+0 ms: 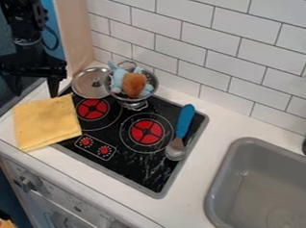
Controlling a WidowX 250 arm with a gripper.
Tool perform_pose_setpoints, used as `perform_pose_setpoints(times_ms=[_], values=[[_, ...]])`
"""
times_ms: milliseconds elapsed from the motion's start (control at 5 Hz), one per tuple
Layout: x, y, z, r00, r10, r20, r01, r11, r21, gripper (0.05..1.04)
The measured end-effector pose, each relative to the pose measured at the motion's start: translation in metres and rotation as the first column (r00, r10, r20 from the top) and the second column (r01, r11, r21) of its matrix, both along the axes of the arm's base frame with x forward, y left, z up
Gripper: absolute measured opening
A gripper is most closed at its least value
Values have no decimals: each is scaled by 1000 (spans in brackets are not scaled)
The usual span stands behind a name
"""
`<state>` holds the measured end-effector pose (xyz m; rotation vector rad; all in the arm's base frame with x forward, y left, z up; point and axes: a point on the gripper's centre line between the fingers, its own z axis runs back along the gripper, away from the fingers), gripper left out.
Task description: Remove the object from the strainer and place it on yellow towel.
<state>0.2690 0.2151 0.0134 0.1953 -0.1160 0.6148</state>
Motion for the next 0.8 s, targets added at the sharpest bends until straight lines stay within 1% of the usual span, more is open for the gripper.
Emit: perform_pose_setpoints(times_ms=[200, 600, 800], values=[[-2, -3, -11, 1000, 1, -22, -2, 1000, -23, 1001], [1, -14, -13, 999, -33, -10, 32, 995, -95, 1001], [8, -17, 3, 998, -59, 35, 62, 991, -116, 1001]])
